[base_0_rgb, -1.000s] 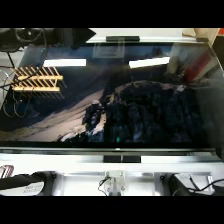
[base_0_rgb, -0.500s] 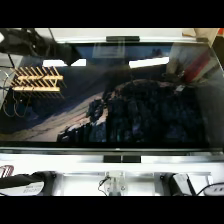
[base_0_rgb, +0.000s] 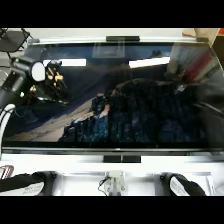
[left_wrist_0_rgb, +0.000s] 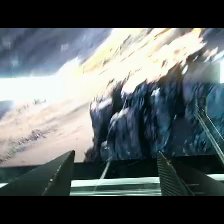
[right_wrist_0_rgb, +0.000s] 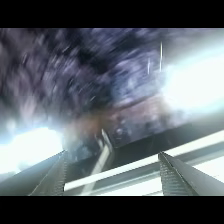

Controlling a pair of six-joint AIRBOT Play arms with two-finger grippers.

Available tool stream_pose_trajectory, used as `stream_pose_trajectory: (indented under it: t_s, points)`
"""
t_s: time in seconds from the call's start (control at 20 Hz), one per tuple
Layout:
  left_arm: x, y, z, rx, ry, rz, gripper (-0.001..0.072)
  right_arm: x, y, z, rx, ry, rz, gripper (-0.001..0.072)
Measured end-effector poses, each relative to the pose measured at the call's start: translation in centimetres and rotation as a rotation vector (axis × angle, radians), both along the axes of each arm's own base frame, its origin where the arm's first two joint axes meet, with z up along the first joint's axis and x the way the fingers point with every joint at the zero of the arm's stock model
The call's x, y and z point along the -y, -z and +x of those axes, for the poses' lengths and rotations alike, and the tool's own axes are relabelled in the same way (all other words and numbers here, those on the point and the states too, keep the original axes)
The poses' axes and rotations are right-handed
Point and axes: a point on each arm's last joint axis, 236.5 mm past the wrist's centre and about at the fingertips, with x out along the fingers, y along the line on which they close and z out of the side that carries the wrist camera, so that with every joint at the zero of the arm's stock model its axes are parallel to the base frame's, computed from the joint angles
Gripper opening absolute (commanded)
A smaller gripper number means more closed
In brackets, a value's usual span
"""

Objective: Fold the shirts.

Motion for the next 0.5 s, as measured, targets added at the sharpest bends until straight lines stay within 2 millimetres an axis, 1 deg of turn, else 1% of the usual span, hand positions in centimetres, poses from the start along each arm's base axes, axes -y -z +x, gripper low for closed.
stream_pose_trajectory:
  t_s: [0.1, 0.2, 0.3, 0.5]
  points:
    - [-0.1, 0.5, -0.2, 0.014, -0.016, 0.0, 0.061, -2.7, 2.3, 1.2, -0.05, -0.101, 0.034, 0.0673]
    - [-0.1, 0.8, -0.2, 0.026, -0.016, 0.0, 0.061, -5.0, 3.8, 2.0, -0.084, -0.165, 0.08, 0.0673]
    - [-0.1, 0.9, -0.1, 0.032, -0.018, 0.001, 0.061, -6.1, 4.9, 2.3, -0.107, -0.194, 0.106, 0.0673]
    - [-0.1, 1.2, 0.0, 0.037, -0.019, 0.0, 0.061, -7.4, 5.6, 2.5, -0.123, -0.224, 0.137, 0.0673]
